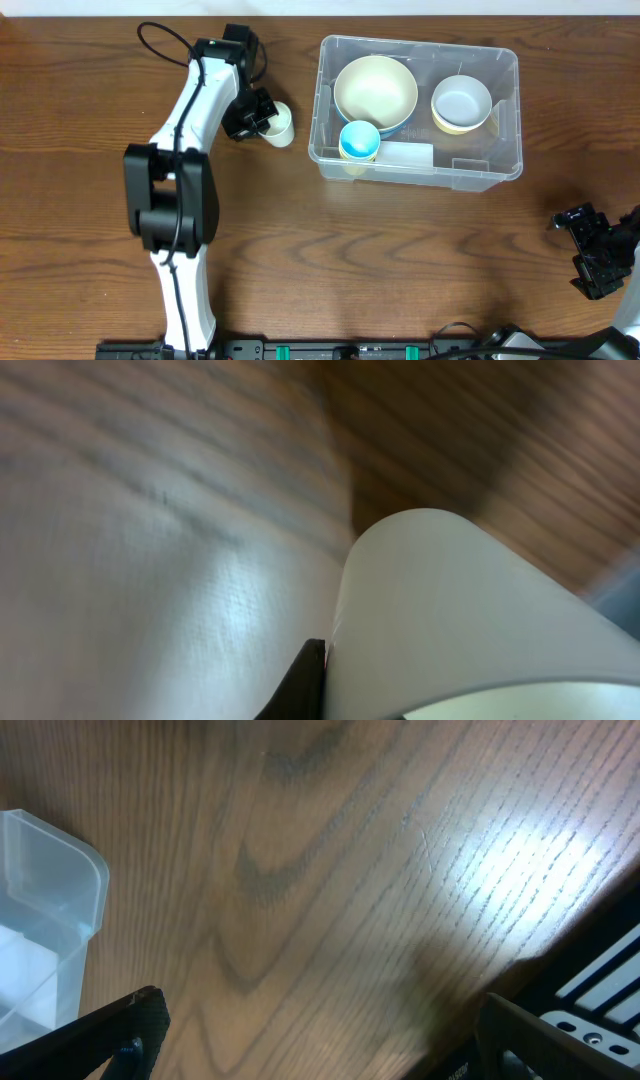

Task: Pack container
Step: 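Lift the white cup and carry it into the container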

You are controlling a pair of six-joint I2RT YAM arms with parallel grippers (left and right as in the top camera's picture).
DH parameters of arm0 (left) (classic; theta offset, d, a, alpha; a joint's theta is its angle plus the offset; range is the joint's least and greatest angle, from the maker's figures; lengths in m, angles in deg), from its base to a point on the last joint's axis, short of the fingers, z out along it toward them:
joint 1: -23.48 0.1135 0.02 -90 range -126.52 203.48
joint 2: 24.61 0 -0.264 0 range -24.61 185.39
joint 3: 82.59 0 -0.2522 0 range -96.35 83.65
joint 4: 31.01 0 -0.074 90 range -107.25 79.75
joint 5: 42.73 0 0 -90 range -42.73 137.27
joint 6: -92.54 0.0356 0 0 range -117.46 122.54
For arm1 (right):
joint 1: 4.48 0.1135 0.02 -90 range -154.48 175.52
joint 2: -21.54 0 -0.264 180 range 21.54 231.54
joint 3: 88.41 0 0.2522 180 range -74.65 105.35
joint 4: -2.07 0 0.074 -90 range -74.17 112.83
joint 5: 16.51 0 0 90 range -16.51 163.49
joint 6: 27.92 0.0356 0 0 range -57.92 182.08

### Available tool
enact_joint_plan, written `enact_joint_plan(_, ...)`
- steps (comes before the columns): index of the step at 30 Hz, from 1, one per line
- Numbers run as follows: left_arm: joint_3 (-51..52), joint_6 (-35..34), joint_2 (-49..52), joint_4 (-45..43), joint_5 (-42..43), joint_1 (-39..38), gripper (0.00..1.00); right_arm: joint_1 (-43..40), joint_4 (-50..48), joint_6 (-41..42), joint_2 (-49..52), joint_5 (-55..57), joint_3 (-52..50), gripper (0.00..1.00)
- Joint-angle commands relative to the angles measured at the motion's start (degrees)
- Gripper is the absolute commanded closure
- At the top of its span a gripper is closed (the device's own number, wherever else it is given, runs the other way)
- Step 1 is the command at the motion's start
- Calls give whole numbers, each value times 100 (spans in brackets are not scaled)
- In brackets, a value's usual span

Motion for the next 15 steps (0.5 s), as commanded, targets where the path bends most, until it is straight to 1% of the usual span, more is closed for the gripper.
enact_joint_plan(1, -63, 160, -1460, 81, -9, -151, 94, -48, -15, 83, -68, -39, 2, 1)
enact_joint_plan(4, -63, 291, -2339, 116, -26, -341, 94, -48, -15, 83, -68, -39, 2, 1)
enact_joint_plan(8, -63, 387, -3235, 70, -118, -772, 94, -48, -15, 83, -68, -39, 2, 1)
enact_joint_plan(11, -63, 466, -3547, -162, -278, -1222, 94, -48, -15, 83, -68, -39, 2, 1)
enact_joint_plan(15, -63, 603, -3453, -514, -389, -1971, 94, -48, -15, 83, -68, -39, 2, 1)
